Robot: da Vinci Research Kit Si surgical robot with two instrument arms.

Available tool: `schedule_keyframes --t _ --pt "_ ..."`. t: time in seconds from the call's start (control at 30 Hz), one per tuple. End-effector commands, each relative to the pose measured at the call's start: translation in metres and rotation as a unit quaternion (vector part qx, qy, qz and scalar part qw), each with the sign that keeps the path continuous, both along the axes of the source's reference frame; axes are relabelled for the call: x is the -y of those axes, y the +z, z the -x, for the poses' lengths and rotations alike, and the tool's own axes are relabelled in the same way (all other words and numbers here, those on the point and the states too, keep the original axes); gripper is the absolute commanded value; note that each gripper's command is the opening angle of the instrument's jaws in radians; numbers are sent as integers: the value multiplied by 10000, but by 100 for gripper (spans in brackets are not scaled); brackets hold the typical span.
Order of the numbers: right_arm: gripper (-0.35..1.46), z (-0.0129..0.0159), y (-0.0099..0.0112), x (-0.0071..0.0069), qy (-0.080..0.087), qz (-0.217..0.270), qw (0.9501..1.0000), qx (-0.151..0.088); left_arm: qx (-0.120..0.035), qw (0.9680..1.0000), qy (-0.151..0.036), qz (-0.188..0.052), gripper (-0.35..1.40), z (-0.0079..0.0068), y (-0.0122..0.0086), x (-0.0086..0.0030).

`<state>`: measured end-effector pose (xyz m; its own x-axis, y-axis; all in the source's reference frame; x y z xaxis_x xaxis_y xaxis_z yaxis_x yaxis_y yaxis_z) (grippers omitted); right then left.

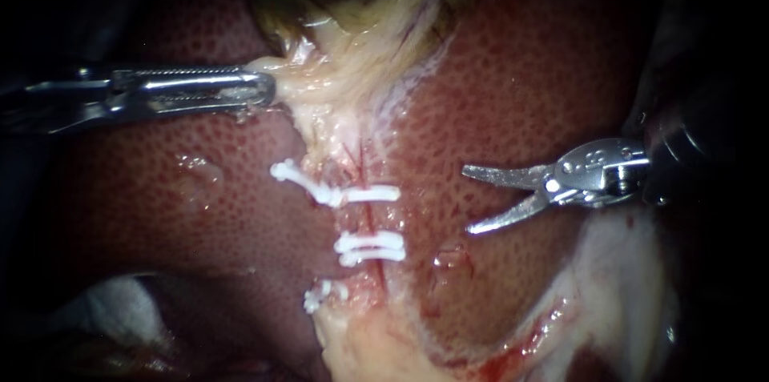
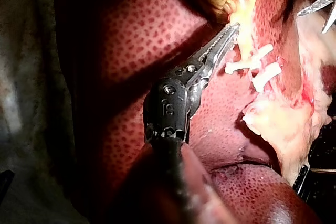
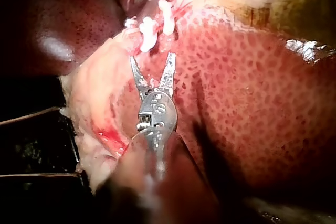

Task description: Go to the cutting position right tube

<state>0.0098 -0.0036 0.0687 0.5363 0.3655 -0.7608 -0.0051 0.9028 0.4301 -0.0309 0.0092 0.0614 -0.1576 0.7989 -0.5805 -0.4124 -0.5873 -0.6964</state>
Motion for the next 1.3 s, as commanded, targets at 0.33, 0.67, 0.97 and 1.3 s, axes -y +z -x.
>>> schedule_keyframes --t 0.33,0.67,0.97,1.3 --pt "143 -18 23 15 -125 -4 9998 -123 -13 10000 8 41 -35 0 2 0" --pt "143 -46 74 42 -295 -217 9993 -97 -15 10000 6 44 -35 1 3 1" --pt "143 -72 99 57 -395 -360 9985 -114 -18 10000 4 50 -35 2 5 2" --pt "143 -104 113 64 -465 -531 9974 -174 -18 10000 5 50 -35 2 5 2"
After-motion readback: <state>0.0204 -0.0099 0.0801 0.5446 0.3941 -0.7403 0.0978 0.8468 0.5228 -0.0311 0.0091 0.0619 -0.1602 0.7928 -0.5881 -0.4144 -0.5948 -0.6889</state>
